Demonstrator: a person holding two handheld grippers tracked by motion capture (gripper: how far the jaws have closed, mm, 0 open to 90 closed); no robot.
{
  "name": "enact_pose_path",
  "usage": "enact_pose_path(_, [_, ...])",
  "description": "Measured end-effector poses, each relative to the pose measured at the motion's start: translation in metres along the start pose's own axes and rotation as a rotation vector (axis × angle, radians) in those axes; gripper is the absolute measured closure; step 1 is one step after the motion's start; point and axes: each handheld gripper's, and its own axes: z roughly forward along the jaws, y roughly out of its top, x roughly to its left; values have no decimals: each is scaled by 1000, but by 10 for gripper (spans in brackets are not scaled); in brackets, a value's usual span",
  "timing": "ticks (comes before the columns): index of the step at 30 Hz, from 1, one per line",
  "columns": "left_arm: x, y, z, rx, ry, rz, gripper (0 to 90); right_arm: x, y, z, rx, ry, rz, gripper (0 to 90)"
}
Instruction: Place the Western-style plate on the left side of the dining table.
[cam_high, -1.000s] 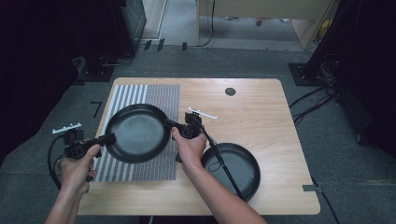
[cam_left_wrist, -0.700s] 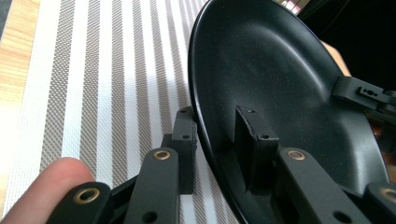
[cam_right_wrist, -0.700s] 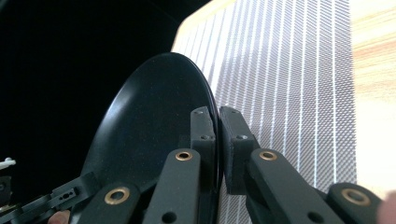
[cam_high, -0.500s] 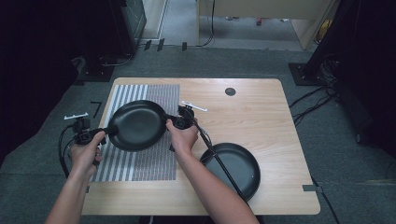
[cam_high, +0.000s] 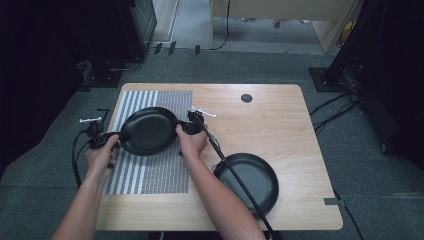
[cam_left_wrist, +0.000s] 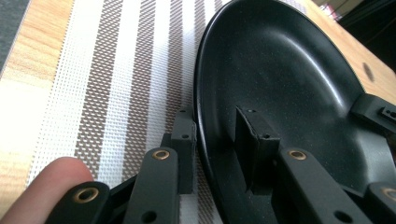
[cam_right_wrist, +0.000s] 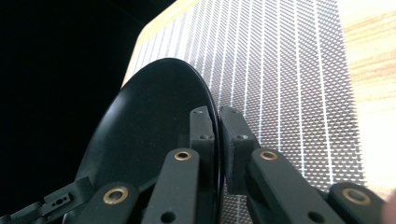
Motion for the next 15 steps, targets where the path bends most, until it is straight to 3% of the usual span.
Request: enact_pose_path(15, [2, -2, 11, -4, 44, 9, 705, -11, -6, 14, 1, -21, 16, 842])
